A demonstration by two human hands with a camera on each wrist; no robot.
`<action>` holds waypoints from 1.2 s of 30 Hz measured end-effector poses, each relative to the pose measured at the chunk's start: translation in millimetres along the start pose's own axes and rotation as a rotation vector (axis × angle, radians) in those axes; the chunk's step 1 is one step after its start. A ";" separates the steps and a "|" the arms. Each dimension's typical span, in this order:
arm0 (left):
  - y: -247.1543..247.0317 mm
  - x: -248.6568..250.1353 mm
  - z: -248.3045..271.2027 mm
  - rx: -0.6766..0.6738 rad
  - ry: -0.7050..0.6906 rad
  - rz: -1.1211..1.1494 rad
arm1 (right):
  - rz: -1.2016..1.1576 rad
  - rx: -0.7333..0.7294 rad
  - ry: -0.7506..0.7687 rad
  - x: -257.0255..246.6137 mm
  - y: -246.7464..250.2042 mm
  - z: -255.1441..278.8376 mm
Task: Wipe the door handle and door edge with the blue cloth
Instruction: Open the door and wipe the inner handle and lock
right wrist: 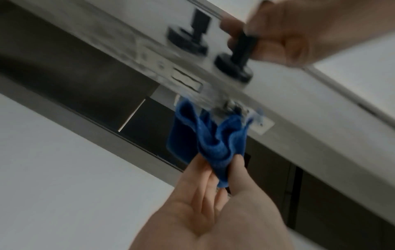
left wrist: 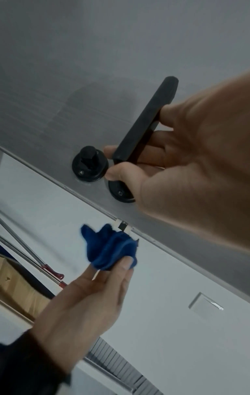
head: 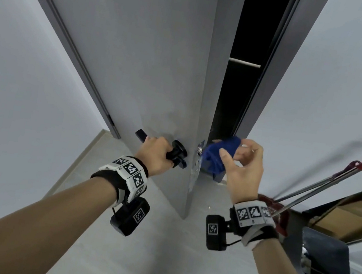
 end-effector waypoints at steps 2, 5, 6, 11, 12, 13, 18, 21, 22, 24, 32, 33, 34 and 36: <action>1.4 0.7 6.5 0.031 -0.012 0.011 | -0.094 -0.128 -0.036 -2.4 -17.9 -8.2; 0.1 -4.8 14.3 0.045 0.008 0.021 | -0.042 -0.282 -0.027 4.3 -44.1 -4.2; 0.8 -6.9 17.5 0.043 0.019 0.023 | -0.014 -0.298 -0.022 9.2 -48.8 -0.2; 1.5 -23.1 33.4 0.059 0.083 0.024 | -0.035 -0.404 -0.196 58.0 -59.2 35.9; 0.8 -26.7 36.8 0.070 0.093 0.027 | 0.048 -0.422 -0.206 71.9 -61.1 43.2; -0.1 -30.6 39.3 0.082 0.097 0.034 | 0.129 -0.438 -0.208 88.3 -63.4 49.1; -6.0 -40.7 53.7 0.156 0.030 0.091 | 0.474 -0.461 -0.166 147.0 -67.9 62.6; -12.2 -43.6 67.3 0.274 -0.067 0.017 | 0.469 -0.495 -0.143 149.1 -71.2 62.2; -16.3 -44.0 71.0 0.306 -0.096 -0.022 | 0.427 -0.486 -0.134 138.1 -70.5 62.8; -21.0 -44.7 75.7 0.367 -0.123 -0.069 | 0.322 -0.436 -0.111 103.9 -64.9 63.2; -21.9 -59.5 80.3 0.505 -0.215 0.081 | 0.054 -0.268 0.207 17.4 -57.8 67.9; -21.9 -60.4 81.4 0.533 -0.228 0.094 | 0.050 -0.271 0.205 28.0 -59.6 73.2; -22.3 -62.2 81.1 0.560 -0.247 0.100 | 0.066 -0.273 0.200 39.1 -62.5 78.8; -22.9 -65.2 82.0 0.606 -0.281 0.109 | 0.090 -0.280 0.139 72.0 -67.2 88.8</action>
Point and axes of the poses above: each hand's wrist, its own z-axis away from the middle knuckle, its own y-axis out of the back of the hand, x = y × z, the point moved 7 cm from there along -z, towards the middle knuckle, and after that the axes turned 6 degrees about x, right-handed, at the moved point
